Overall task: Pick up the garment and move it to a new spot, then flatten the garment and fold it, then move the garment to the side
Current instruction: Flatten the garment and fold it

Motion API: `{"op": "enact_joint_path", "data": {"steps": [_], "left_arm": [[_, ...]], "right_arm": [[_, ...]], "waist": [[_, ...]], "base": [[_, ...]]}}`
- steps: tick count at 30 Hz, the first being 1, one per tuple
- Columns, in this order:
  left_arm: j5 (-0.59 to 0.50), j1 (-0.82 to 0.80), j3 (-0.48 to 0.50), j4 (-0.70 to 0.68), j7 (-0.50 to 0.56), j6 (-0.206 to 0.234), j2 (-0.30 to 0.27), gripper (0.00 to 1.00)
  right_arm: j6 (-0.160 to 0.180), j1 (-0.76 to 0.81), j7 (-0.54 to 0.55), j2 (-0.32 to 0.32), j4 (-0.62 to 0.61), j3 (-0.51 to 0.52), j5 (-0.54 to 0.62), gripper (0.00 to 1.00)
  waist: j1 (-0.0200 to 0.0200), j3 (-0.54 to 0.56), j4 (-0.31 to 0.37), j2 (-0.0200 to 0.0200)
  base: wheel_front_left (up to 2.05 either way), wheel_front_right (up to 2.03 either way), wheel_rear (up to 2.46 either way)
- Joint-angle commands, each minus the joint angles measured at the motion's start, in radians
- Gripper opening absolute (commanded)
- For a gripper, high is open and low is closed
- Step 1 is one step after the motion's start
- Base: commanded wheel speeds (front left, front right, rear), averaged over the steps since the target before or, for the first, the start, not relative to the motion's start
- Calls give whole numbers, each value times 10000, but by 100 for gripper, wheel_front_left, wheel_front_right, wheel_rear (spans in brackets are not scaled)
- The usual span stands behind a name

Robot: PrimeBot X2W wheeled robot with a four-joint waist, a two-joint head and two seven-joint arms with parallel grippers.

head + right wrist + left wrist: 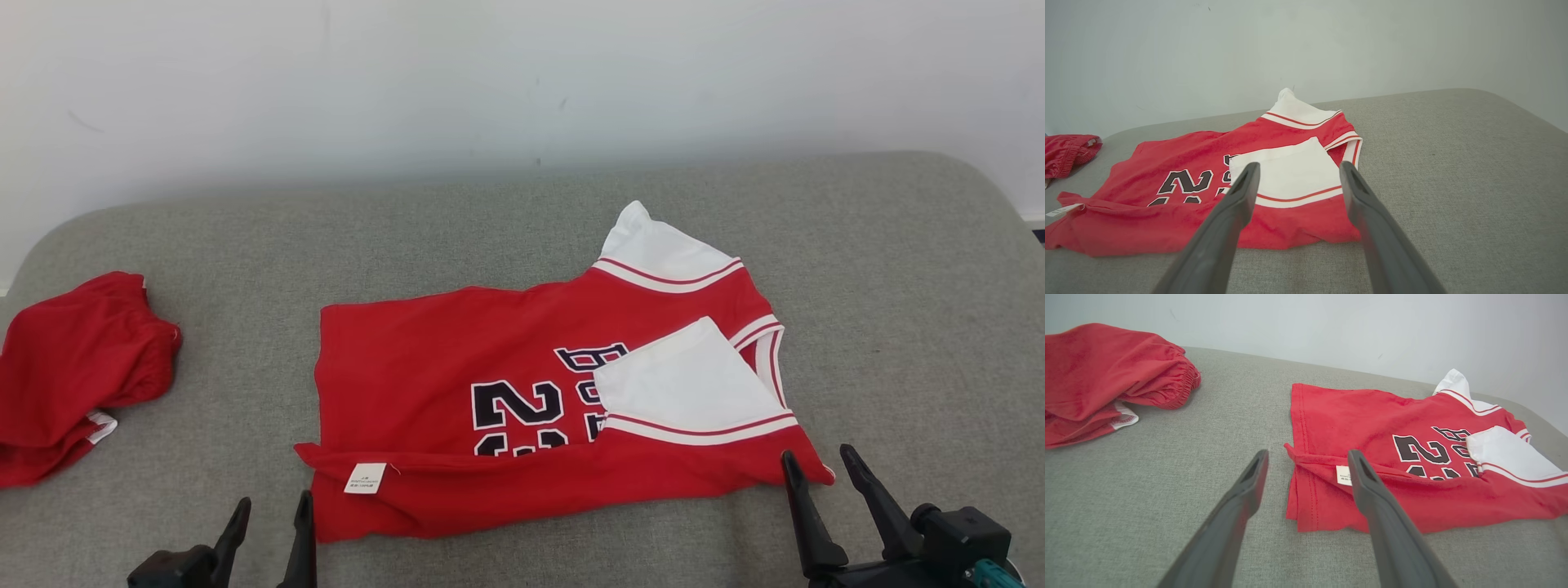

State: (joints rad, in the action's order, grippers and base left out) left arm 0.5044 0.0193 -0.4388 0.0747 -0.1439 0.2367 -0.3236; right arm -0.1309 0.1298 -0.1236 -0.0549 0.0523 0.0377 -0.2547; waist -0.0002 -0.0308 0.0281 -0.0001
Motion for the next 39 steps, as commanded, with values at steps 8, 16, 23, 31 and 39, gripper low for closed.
{"op": "enact_joint_path", "data": {"steps": [8, 16, 23, 31, 39], "left_arm": [[614, -524, -217, 658, 906, -443, 170, 100], [1253, -1281, -174, 1687, 1362, -972, 441, 100], [1179, -1768, -276, 2286, 1653, -986, 449, 100], [1685, -1840, -253, 2533, 1997, -1173, 654, 100], [2161, -1916, -196, 2467, 2211, -1529, 760, 11]], "right_arm": [[4, -379, 624, -188, 260, 385, 124, 100], [4, -1398, 857, -853, 1706, 314, -178, 100], [4, -2333, 844, -1303, 2969, -126, -572, 100], [2, -2931, 915, -1568, 3984, -537, -1120, 100], [4, -3283, 1341, -1827, 4546, -1198, -2112, 42]], "waist": [[2, -312, 60, 1], [2, -962, 28, 1], [2, -1453, -100, 1], [2, -1668, -186, 1], [2, -1685, -200, 1]], "base": [[0, 0, 0], [0, 0, 0], [0, 0, 0], [0, 0, 0], [0, 0, 0]]}}
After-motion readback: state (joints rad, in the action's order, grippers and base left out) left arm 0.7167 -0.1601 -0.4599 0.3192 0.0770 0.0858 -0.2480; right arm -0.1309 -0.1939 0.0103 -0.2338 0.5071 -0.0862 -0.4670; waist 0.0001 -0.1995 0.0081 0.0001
